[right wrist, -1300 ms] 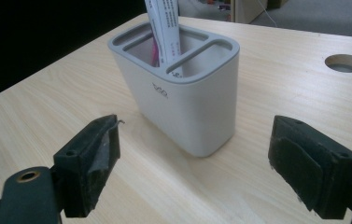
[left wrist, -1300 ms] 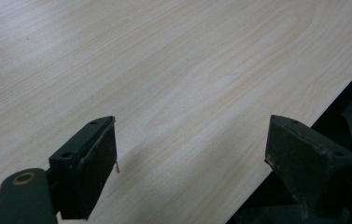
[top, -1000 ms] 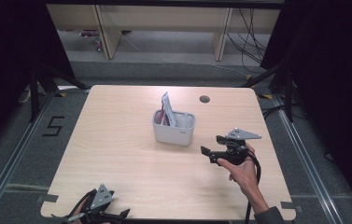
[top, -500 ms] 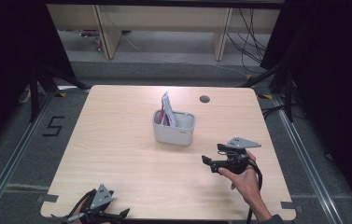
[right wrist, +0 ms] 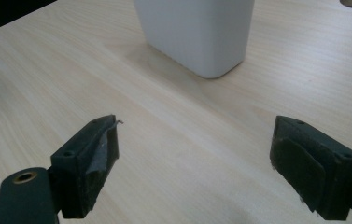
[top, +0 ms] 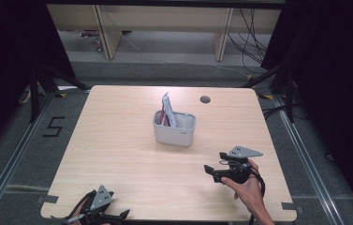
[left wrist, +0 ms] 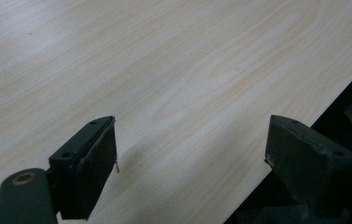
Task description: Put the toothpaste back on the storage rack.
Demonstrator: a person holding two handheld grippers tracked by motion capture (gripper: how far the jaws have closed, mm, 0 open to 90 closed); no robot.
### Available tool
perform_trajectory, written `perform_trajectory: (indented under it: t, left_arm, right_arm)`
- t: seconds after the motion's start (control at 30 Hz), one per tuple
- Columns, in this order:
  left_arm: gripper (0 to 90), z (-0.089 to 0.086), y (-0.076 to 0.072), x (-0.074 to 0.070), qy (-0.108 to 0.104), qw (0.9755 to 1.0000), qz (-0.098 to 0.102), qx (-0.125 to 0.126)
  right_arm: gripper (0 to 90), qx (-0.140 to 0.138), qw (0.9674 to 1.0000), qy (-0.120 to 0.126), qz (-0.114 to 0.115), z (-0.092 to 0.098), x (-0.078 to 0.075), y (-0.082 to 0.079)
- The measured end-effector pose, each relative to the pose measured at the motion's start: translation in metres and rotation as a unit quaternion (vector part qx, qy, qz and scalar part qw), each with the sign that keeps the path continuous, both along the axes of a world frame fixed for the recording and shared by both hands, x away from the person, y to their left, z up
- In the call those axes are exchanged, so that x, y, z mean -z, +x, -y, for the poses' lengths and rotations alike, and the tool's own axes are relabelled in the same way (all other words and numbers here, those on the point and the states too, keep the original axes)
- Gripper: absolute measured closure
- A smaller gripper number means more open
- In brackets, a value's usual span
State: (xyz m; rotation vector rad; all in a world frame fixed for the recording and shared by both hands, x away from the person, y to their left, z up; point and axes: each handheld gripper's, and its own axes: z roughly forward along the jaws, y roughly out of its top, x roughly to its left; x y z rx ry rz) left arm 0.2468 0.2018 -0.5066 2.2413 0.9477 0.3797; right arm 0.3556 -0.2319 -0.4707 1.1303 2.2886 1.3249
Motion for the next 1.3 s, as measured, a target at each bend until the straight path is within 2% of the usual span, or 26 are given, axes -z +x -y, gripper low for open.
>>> perform_trajectory:
  t: [0.03,0.07,0.2,0.27,0.33,0.37,0.4,0.47,0.57,0.6,0.63,0.67,0.7,0.73,0.77,0.8,0.83,0.87,0.9,0.93,1.0,1.07,1.1,1.13,1.2,1.3]
  left_arm:
    - [16.0,0.0,0.0,0.0,0.002,1.0,-0.002,0.0]
    - [16.0,0.0,0.0,0.0,0.002,1.0,-0.002,-0.001]
    - [16.0,0.0,0.0,0.0,0.001,1.0,-0.001,0.0]
    - [16.0,0.0,0.0,0.0,0.001,1.0,-0.001,-0.001]
    - [16.0,0.0,0.0,0.0,0.001,1.0,-0.001,-0.001]
    - [16.0,0.0,0.0,0.0,-0.002,1.0,-0.001,-0.002]
    - [16.0,0.0,-0.001,0.001,-0.003,1.0,0.0,-0.004]
    - [16.0,0.0,-0.001,0.001,-0.005,1.0,0.0,-0.005]
    - [16.0,0.0,-0.001,0.001,-0.005,1.0,0.001,-0.005]
    - [16.0,0.0,-0.001,0.001,-0.005,1.0,0.001,-0.005]
    - [16.0,0.0,-0.001,0.001,-0.005,1.0,0.001,-0.006]
    - [16.0,0.0,-0.001,0.001,-0.008,0.9999,0.001,-0.009]
    - [16.0,0.002,-0.002,0.002,-0.02,0.9996,0.001,-0.017]
    - [16.0,0.002,-0.002,0.002,-0.022,0.9996,0.002,-0.019]
    - [16.0,0.002,-0.002,0.002,-0.019,0.9997,0.002,-0.018]
    - [16.0,0.002,-0.002,0.002,-0.02,0.9996,0.002,-0.019]
    - [16.0,0.002,-0.002,0.002,-0.021,0.9996,0.002,-0.019]
    - [16.0,0.002,-0.002,0.002,-0.021,0.9996,0.002,-0.019]
    - [16.0,0.002,-0.002,0.002,-0.021,0.9996,0.002,-0.018]
    - [16.0,0.002,-0.002,0.002,-0.02,0.9996,0.002,-0.018]
    - [16.0,0.002,-0.002,0.002,-0.021,0.9996,0.002,-0.019]
    - [16.0,0.002,-0.002,0.002,-0.02,0.9996,0.002,-0.018]
    - [16.0,0.002,-0.002,0.002,-0.02,0.9996,0.002,-0.018]
    - [16.0,0.002,-0.002,0.002,-0.02,0.9996,0.003,-0.018]
    - [16.0,0.002,-0.002,0.002,-0.02,0.9996,0.003,-0.019]
    - [16.0,0.002,-0.002,0.002,-0.02,0.9996,0.002,-0.018]
  right_arm:
    - [16.3,0.005,0.9998,0.008,-0.016,-0.001,-0.001,-0.003]
    - [16.4,-0.001,1.0,-0.003,-0.006,0.001,0.0,-0.003]
    - [16.3,0.001,1.0,-0.009,0.001,0.0,0.002,-0.008]
    - [16.3,-0.003,0.9999,-0.007,-0.011,0.0,0.002,-0.011]
    - [16.2,-0.009,0.9999,-0.009,-0.01,0.001,0.002,-0.012]
    - [16.3,-0.007,0.9997,0.001,-0.021,0.0,0.003,-0.014]
    - [16.3,-0.011,0.9999,-0.007,-0.008,0.001,0.004,-0.014]
    - [16.3,-0.01,0.9997,0.0,-0.021,0.0,0.004,-0.018]
    - [16.3,-0.015,0.9997,-0.01,-0.014,0.003,0.005,-0.02]
    - [16.3,-0.015,0.9996,-0.001,-0.024,0.002,0.006,-0.022]
    - [16.3,-0.021,0.9995,-0.01,-0.022,0.004,0.005,-0.023]
    - [16.3,-0.014,0.9994,0.0,-0.031,0.002,0.007,-0.025]
    - [16.3,-0.019,0.9996,-0.01,-0.017,0.004,0.007,-0.024]
    - [16.3,-0.015,0.9992,-0.001,-0.036,0.003,0.008,-0.027]
    - [16.3,-0.022,0.9994,-0.012,-0.022,0.005,0.008,-0.026]
    - [16.3,-0.022,0.9995,-0.014,-0.021,0.006,0.009,-0.028]
    - [16.3,-0.019,0.9994,-0.009,-0.029,0.006,0.009,-0.03]
    - [16.3,-0.016,0.9993,-0.016,-0.028,0.007,0.009,-0.031]
    - [16.3,-0.017,0.9992,-0.009,-0.035,0.006,0.01,-0.032]
    - [16.3,-0.026,0.9991,-0.018,-0.029,0.008,0.01,-0.032]
    - [16.3,-0.028,0.9986,-0.007,-0.044,0.007,0.013,-0.036]
    - [16.3,-0.025,0.9986,-0.014,-0.045,0.006,0.013,-0.038]
    - [16.3,-0.029,0.9988,-0.023,-0.033,0.007,0.014,-0.038]
    - [16.3,-0.035,0.9986,-0.023,-0.032,0.008,0.014,-0.039]
    - [16.3,-0.031,0.9984,-0.02,-0.042,0.007,0.014,-0.043]
    - [16.3,-0.03,0.9983,-0.03,-0.04,0.007,0.014,-0.046]
